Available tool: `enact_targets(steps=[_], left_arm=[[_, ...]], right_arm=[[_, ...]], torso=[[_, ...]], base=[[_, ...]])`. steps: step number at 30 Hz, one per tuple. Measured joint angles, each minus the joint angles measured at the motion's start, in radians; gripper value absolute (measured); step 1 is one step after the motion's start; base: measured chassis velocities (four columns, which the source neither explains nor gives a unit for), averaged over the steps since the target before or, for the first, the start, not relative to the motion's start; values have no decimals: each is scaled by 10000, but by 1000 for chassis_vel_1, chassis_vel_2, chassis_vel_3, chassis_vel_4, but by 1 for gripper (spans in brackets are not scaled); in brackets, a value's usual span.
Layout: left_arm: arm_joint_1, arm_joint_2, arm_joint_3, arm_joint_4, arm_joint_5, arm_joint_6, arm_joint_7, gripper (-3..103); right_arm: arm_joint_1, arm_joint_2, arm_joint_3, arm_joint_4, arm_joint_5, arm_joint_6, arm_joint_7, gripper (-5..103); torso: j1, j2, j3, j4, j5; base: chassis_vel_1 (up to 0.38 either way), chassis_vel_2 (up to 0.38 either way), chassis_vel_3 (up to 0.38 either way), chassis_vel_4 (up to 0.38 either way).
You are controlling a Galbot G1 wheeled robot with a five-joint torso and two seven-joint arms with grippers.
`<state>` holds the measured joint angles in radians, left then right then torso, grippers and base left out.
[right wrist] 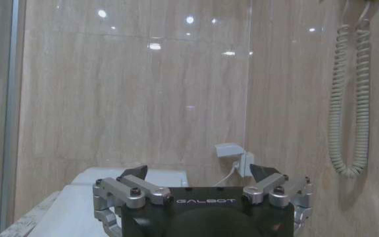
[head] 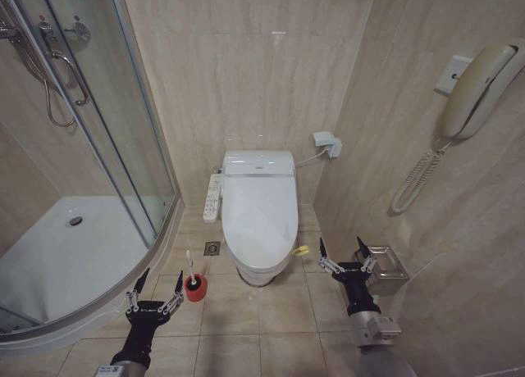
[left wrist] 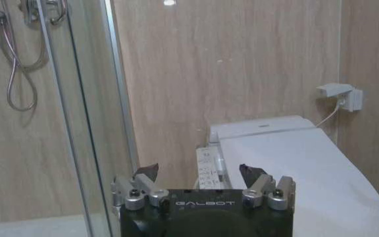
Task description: Open the toilet lid, clean the toilet bowl with a toilet brush, close the toilet lid, and flush.
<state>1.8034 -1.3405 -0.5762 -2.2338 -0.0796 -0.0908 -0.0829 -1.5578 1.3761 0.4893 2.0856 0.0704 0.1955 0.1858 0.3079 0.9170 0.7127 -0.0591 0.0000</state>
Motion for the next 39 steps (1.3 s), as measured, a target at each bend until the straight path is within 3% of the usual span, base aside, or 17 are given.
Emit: enact_targets(steps=[28, 30, 31, 33, 36, 37, 39], left_arm=[[-36, -17, -41, -6, -84, 139, 12, 82], [-254, -118, -302, -120, -525, 814, 95, 82], [-353, -169, -416, -180, -738, 1143, 142, 97], [-440, -213, -513, -228, -916, 1412, 181, 97], [-802, -390, -937, -430, -1675, 2584, 349, 97], [-802, -390, -937, -430, -1675, 2584, 349, 97], [-1082, -521, -1277, -544, -2229, 3393, 578, 100]], right_arm=[[0, 0, 0, 0, 0, 0, 0, 100], [0, 0, 0, 1, 0, 0, 0, 100], [0, 0, 1, 0, 0, 0, 0, 100], [0, 0, 0, 0, 0, 0, 0, 100], [1, 0, 0, 0, 0, 0, 0, 100], [1, 0, 0, 0, 0, 0, 0, 100], [0, 0, 1, 0, 0, 0, 0, 100]], torso=[[0, 0, 0, 0, 0], [0, 0, 0, -1, 0], [0, 0, 0, 0, 0], [0, 0, 0, 0, -1], [0, 0, 0, 0, 0], [0, 0, 0, 0, 0], [0, 0, 0, 0, 1]], base=[[0, 0, 0, 0], [0, 0, 0, 0], [0, 0, 0, 0], [0, 0, 0, 0], [0, 0, 0, 0], [0, 0, 0, 0], [0, 0, 0, 0]])
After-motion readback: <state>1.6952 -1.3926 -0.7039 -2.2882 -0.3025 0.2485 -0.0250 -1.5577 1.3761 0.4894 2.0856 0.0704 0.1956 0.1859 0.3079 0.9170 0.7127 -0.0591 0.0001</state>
